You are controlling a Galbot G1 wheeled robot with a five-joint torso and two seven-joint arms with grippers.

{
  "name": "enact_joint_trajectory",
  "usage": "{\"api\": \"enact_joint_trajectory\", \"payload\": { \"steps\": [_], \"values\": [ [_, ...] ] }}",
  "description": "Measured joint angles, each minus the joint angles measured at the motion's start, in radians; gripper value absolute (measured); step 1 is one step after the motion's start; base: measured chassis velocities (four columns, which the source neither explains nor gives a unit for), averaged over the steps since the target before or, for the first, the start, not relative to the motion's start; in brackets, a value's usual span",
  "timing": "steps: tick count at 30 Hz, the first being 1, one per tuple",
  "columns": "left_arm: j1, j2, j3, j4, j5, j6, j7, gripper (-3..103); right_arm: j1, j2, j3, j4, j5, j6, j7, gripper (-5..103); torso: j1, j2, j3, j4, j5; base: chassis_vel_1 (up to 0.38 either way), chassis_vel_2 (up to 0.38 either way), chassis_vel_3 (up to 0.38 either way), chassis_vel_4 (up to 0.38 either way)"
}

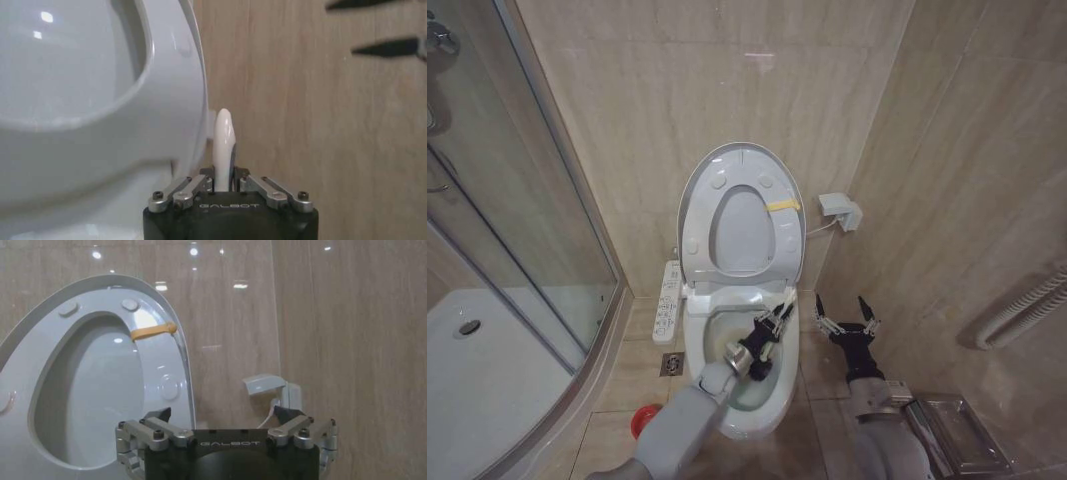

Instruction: Open the toilet lid, clean the toilet bowl with a toilet brush, close the toilet lid, and flush.

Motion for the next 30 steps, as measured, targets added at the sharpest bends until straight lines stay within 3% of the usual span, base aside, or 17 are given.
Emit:
{"api": "enact_joint_trajectory", "payload": {
  "steps": [11,19,25,30],
  "values": [
    [0.002,-0.01,0.002,0.057,0.003,-0.007,0.004,18,0.0,0.0,0.0,0.0,0.0,0.0,0.0,100,0.0,0.0,0.0,0.0003,0.0001,0.0,0.0,0.0,0.0],
    [-0.021,-0.013,-0.008,0.005,-0.013,0.005,-0.002,18,0.0,0.0,0.0,0.0,0.0,0.0,0.0,100,0.0,0.0,0.0,-0.0002,0.0,0.0,0.0,0.0,0.0],
    [-0.006,-0.016,-0.005,0.034,-0.006,-0.002,0.0,18,0.0,0.0,0.0,0.0,0.0,0.0,0.0,100,0.0,0.0,0.0,-0.0002,0.0,0.0,0.0,0.0,0.0],
    [0.037,0.019,-0.022,-0.006,0.007,-0.002,0.003,18,0.0,0.0,0.0,0.0,0.0,0.0,0.0,100,0.0,0.0,0.0,-0.0003,-0.0002,0.0,0.0,0.0,0.0]
  ]
}}
